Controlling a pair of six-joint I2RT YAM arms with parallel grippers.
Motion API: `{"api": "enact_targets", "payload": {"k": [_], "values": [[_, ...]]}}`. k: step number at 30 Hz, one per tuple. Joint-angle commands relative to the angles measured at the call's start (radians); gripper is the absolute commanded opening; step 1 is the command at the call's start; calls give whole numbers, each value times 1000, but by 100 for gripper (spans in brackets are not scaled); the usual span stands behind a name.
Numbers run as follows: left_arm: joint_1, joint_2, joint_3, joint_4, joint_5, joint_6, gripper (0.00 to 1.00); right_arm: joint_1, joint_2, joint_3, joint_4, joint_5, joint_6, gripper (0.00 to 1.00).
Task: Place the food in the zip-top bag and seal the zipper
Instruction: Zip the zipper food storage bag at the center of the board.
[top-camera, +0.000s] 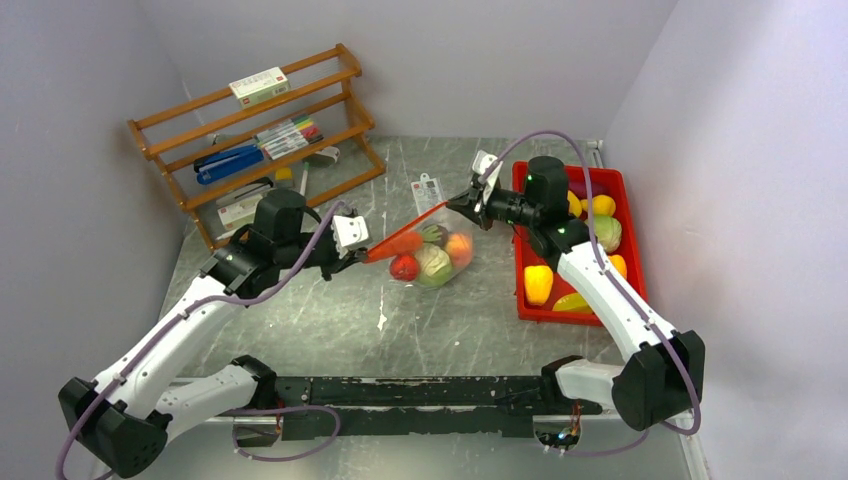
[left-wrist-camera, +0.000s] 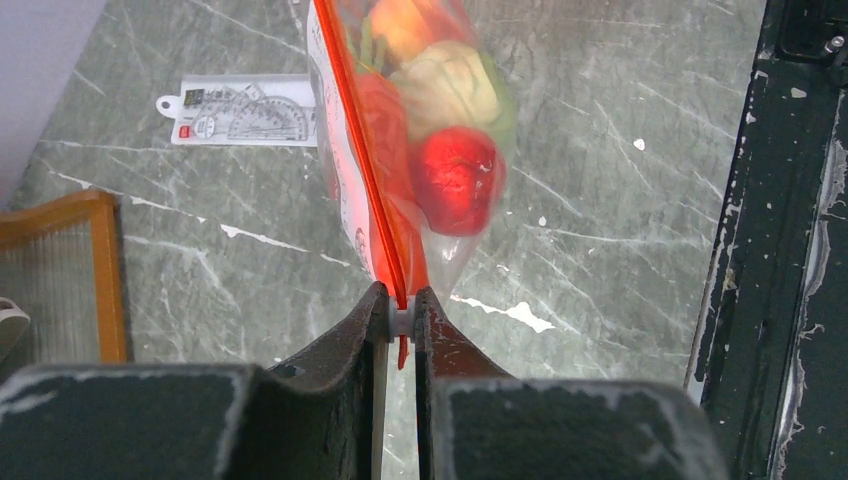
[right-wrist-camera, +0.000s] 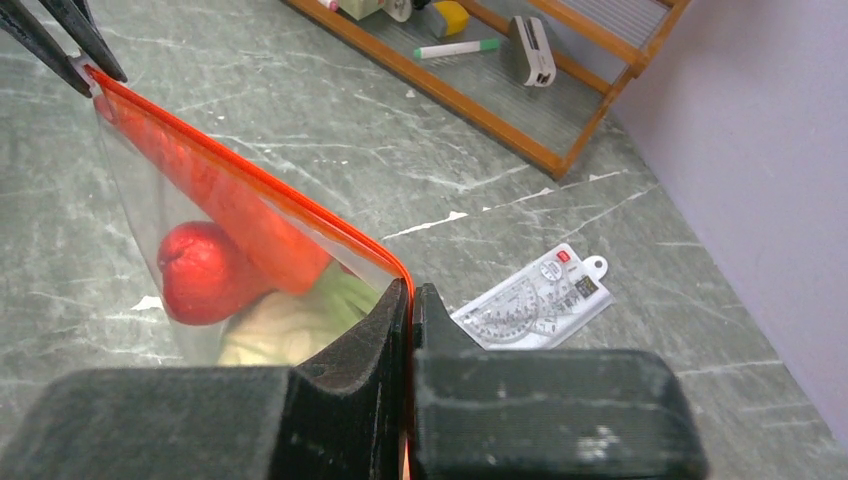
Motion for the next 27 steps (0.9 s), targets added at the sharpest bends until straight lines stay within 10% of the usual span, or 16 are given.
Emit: {"api": "enact_targets", "payload": {"k": [1, 27], "values": [[7, -35, -8, -113, -45, -12, 7, -49, -28, 3, 91, 84, 13, 0], [15, -10, 35, -44, -146, -32, 7, -111, -13, -110, 319, -60, 148, 0]]}}
